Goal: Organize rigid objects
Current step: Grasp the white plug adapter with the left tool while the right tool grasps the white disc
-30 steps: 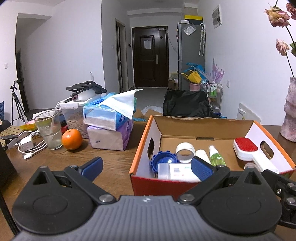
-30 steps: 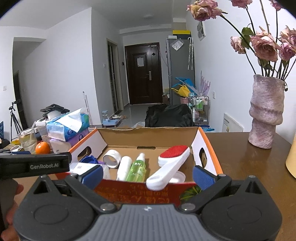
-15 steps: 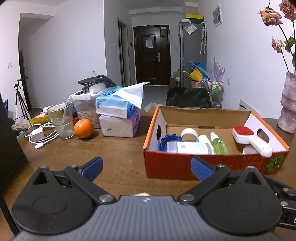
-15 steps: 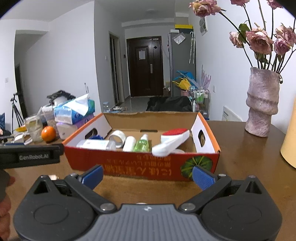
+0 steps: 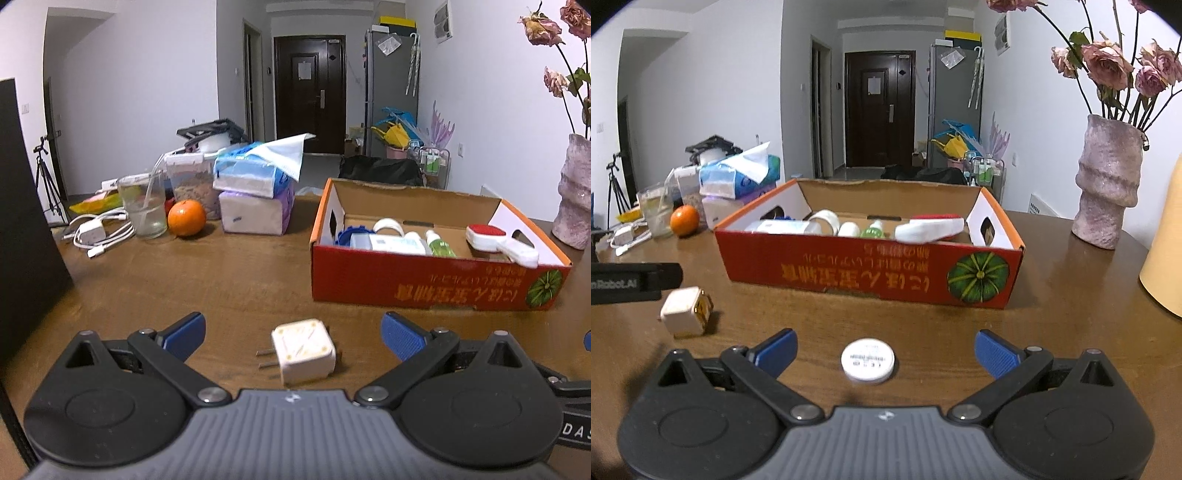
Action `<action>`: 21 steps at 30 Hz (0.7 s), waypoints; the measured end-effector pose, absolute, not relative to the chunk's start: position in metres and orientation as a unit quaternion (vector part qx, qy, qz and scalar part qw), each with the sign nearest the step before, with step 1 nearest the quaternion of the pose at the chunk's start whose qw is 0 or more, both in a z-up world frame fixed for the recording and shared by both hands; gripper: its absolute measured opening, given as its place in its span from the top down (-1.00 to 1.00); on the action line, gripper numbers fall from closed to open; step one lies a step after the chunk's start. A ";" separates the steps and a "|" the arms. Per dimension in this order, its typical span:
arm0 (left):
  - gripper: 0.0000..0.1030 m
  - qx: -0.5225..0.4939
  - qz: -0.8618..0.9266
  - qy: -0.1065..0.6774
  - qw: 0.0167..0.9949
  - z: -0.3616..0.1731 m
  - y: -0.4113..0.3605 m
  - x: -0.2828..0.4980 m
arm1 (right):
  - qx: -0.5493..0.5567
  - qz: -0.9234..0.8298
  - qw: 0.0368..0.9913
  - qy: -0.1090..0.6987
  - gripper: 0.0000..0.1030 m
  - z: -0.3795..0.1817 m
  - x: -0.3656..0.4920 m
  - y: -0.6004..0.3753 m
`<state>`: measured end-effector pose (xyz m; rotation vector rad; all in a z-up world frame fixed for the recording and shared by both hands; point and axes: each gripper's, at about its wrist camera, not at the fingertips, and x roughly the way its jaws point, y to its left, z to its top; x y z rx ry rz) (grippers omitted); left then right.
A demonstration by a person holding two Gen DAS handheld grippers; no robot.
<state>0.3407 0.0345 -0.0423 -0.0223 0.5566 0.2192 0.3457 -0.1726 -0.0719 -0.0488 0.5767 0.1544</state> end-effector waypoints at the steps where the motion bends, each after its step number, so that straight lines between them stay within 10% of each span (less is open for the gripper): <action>1: -1.00 -0.012 0.109 0.276 0.955 -0.044 0.036 0.338 | -0.027 0.075 0.955 0.286 -0.97 -0.073 0.345 -0.172; 21: -1.00 -0.030 0.107 0.301 0.947 -0.054 0.045 0.337 | -0.021 0.065 0.937 0.341 -0.48 -0.106 0.377 -0.166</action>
